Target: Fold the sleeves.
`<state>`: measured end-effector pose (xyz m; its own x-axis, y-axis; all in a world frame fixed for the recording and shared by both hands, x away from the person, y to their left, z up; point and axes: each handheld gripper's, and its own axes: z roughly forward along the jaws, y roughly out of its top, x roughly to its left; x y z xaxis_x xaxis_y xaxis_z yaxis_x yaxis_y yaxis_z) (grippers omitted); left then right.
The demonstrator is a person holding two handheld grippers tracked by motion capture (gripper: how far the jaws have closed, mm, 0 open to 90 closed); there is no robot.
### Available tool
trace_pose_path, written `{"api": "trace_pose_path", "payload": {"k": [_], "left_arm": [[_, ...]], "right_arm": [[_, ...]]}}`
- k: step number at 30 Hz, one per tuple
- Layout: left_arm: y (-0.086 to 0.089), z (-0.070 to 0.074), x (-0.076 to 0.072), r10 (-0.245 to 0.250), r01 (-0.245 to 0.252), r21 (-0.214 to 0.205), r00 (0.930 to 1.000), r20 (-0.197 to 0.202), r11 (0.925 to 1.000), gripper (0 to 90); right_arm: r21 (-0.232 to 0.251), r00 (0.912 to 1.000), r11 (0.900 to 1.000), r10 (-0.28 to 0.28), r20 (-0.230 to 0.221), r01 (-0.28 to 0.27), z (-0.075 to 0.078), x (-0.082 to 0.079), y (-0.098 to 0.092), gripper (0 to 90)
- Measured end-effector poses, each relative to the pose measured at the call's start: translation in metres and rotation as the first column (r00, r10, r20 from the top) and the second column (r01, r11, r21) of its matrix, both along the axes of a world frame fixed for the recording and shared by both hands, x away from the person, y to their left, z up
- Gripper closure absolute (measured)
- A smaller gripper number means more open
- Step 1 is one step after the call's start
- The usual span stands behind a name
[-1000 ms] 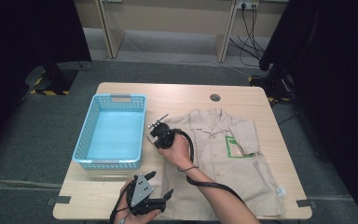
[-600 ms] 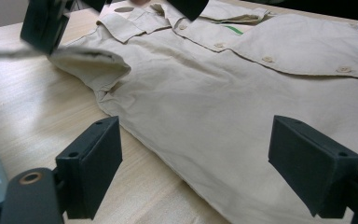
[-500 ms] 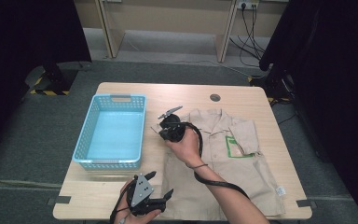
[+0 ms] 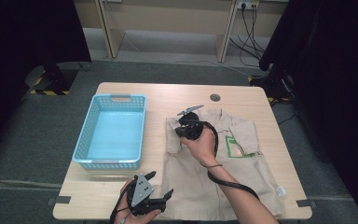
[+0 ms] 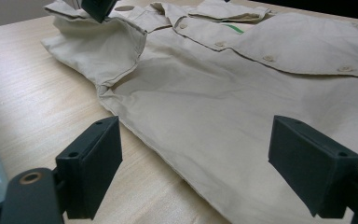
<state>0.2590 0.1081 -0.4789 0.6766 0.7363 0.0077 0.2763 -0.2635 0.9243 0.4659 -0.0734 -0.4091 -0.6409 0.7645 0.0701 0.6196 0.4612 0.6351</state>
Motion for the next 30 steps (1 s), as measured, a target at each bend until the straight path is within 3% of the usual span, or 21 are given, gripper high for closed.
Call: {"api": "trace_pose_path", "payload": {"k": [1,5,9,18,21,27,30], "left_arm": [[0.001,0.000,0.001,0.003,-0.003,0.012,0.9998,0.018,0.9999,16.9],[0.001,0.000,0.001,0.001,-0.001,0.011,0.9998,0.019,0.9999,16.9],[0.000,0.000,0.000,-0.005,0.005,-0.007,0.9999,-0.010,1.0000,16.9],[-0.002,-0.001,-0.002,-0.020,0.020,-0.025,0.9994,-0.030,0.9995,16.9],[-0.001,0.000,-0.001,-0.013,0.013,-0.009,0.9998,-0.012,0.9999,16.9],[-0.001,0.000,0.000,-0.012,0.012,-0.007,0.9999,-0.009,0.9999,16.9],[-0.002,-0.001,-0.001,-0.031,0.030,-0.027,0.9992,-0.023,0.9992,16.9]], "right_arm": [[0.002,1.0000,1.0000,-0.003,-0.002,0.003,-0.001,0.000,-0.001,87.8],[-0.007,0.9999,0.9999,-0.013,-0.006,0.013,-0.004,0.001,-0.005,87.6],[-0.016,0.9997,0.9996,-0.023,-0.010,0.023,-0.009,0.002,-0.010,87.3],[-0.029,0.9982,0.9978,-0.060,-0.009,0.060,-0.013,0.005,-0.024,85.6],[-0.031,0.9977,0.9973,-0.067,-0.009,0.067,-0.012,0.006,-0.029,85.5],[-0.027,0.9952,0.9949,-0.097,-0.007,0.097,-0.008,0.008,-0.043,79.6],[-0.026,0.9938,0.9935,-0.111,-0.008,0.111,-0.007,0.008,-0.050,75.5]]}}
